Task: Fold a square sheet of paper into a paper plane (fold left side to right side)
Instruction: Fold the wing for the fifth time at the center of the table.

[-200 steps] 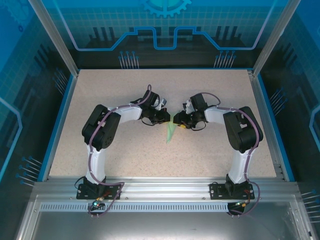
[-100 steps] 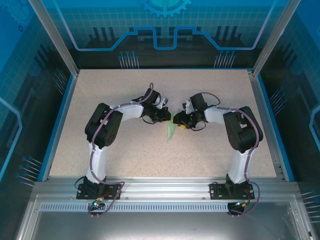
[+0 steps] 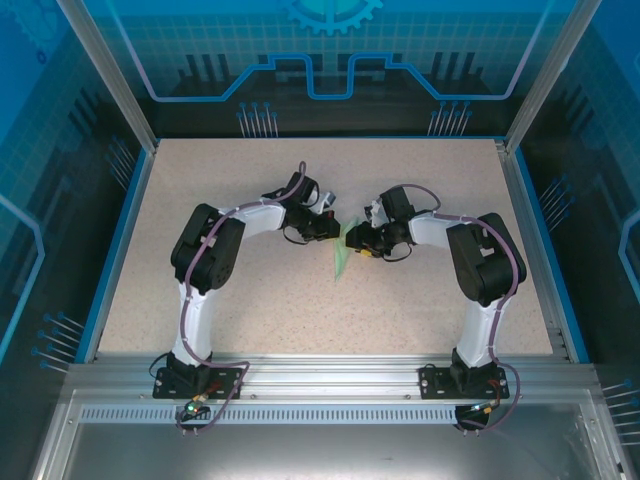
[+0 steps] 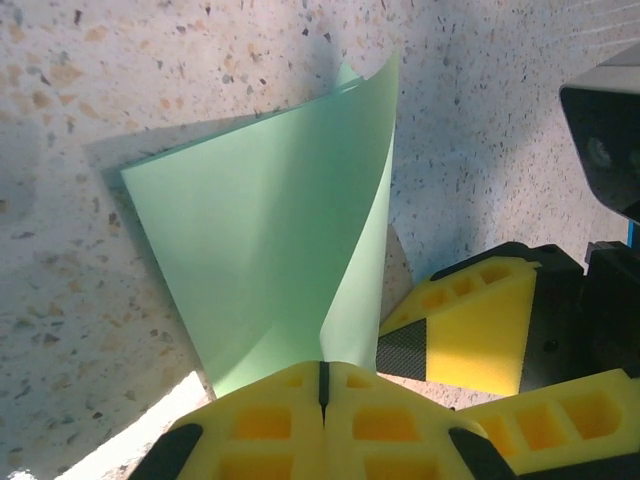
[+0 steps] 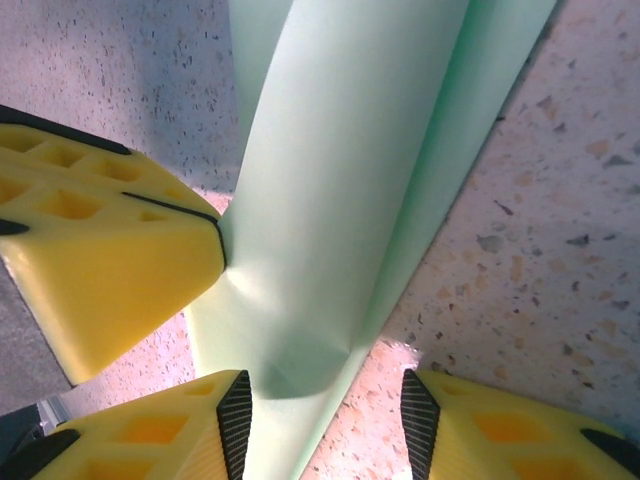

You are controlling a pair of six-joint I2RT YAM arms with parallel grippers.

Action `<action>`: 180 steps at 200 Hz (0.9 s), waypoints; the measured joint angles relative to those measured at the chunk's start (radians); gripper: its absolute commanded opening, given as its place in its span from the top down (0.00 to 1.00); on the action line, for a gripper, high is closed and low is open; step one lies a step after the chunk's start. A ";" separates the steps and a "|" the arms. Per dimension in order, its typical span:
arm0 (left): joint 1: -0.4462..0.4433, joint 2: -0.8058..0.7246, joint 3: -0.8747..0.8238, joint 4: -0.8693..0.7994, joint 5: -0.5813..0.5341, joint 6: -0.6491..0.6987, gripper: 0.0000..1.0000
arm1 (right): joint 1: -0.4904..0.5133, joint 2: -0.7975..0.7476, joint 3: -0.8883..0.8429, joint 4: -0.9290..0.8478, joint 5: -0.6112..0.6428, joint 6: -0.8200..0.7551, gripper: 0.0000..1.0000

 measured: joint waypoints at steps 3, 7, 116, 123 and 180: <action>0.001 0.001 0.001 -0.001 0.000 0.001 0.94 | 0.000 0.000 0.000 0.000 0.000 0.000 0.53; 0.002 0.002 0.003 -0.003 0.000 0.005 0.94 | 0.000 -0.001 0.000 -0.001 0.000 0.000 0.53; 0.012 0.011 0.007 -0.014 0.014 0.014 0.95 | -0.087 -0.013 0.097 -0.005 0.000 0.111 0.01; 0.012 0.011 0.007 -0.014 0.015 0.014 0.95 | -0.087 -0.008 0.124 -0.009 0.000 0.120 0.00; 0.012 0.011 0.007 -0.014 0.015 0.014 0.96 | -0.075 0.108 0.322 -0.096 0.024 0.177 0.01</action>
